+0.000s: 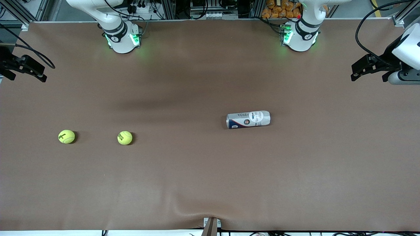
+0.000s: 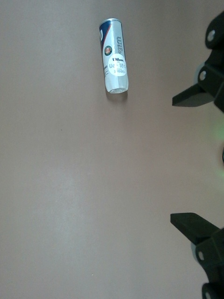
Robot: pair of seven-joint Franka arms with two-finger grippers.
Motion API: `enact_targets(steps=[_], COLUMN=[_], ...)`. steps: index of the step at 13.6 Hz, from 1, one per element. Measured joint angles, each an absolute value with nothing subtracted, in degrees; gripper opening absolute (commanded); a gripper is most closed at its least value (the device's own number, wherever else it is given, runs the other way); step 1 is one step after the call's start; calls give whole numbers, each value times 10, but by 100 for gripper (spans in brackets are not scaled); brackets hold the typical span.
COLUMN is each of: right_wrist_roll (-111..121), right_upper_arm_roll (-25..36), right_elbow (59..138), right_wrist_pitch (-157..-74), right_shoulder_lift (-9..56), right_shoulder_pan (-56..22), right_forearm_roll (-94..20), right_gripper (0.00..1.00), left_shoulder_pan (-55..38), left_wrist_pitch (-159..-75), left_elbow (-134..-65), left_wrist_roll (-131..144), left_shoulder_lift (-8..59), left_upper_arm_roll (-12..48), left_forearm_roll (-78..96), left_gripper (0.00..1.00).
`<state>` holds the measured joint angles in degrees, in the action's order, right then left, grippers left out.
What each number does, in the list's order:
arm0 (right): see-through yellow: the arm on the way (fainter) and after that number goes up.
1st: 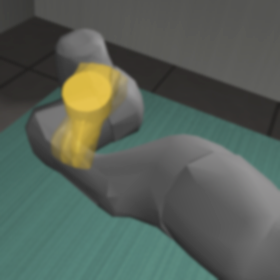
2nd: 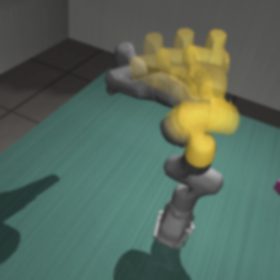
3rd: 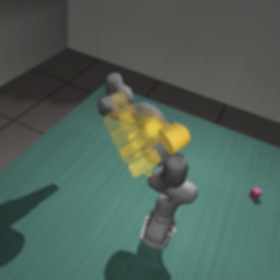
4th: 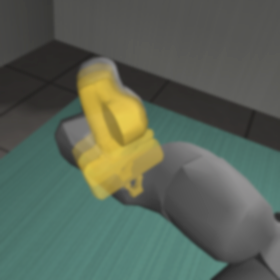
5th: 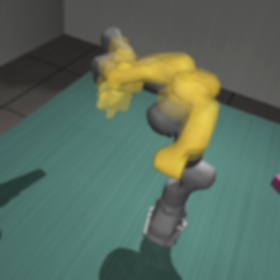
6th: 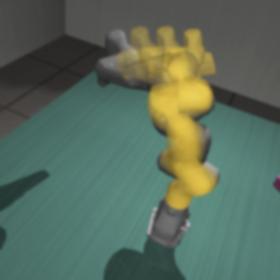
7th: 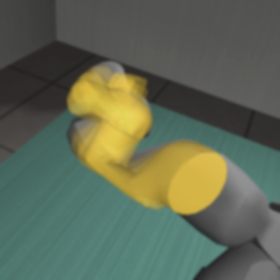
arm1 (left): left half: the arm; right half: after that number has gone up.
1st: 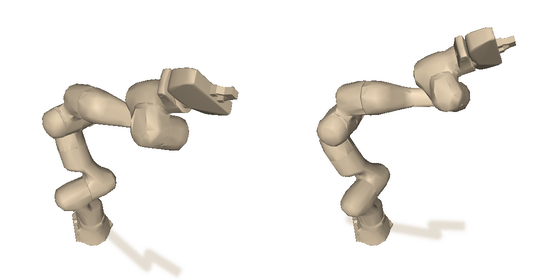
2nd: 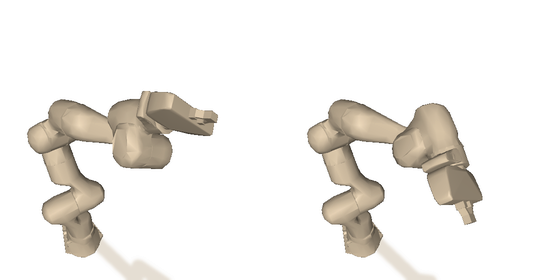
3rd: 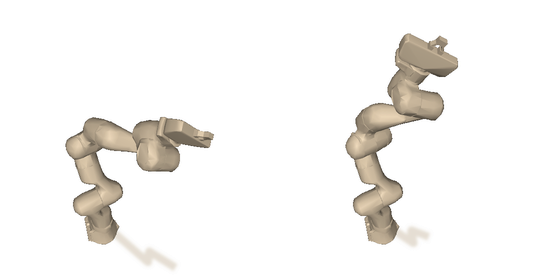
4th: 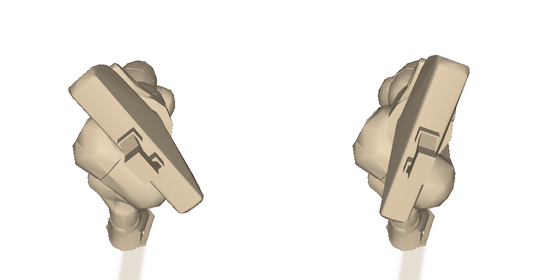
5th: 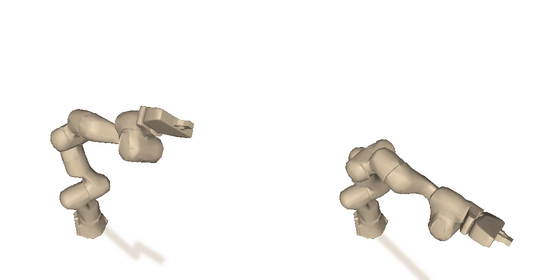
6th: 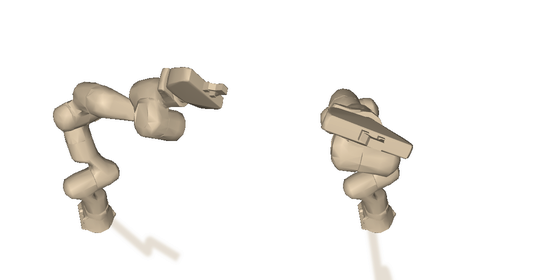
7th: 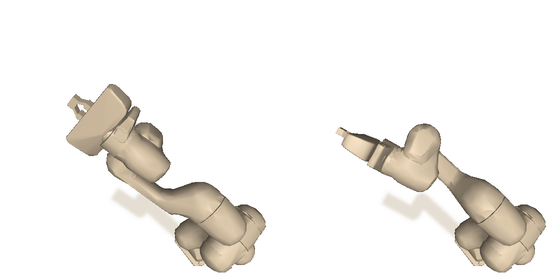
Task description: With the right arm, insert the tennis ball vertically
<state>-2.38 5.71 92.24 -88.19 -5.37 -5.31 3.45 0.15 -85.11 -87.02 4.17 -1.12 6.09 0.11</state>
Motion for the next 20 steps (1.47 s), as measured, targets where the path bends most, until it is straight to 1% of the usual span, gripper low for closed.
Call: enact_targets(steps=[11, 20], right_wrist_roll=[-62, -64], right_upper_arm_roll=[60, 60], right_elbow=[923, 924], right_wrist_pitch=[-897, -898], right_shoulder_lift=[-49, -46], right_shoulder_pan=[-52, -52], right_forearm_roll=[27, 26], right_gripper=[100, 100], left_shoulder_pan=[8, 0], left_wrist_pitch=[-846, -846], left_elbow=[-870, -870], left_wrist_roll=[13, 11], left_shoulder_lift=[-7, 5], left_upper_arm_roll=[53, 57], left_forearm_roll=[1, 1], left_gripper=[100, 100])
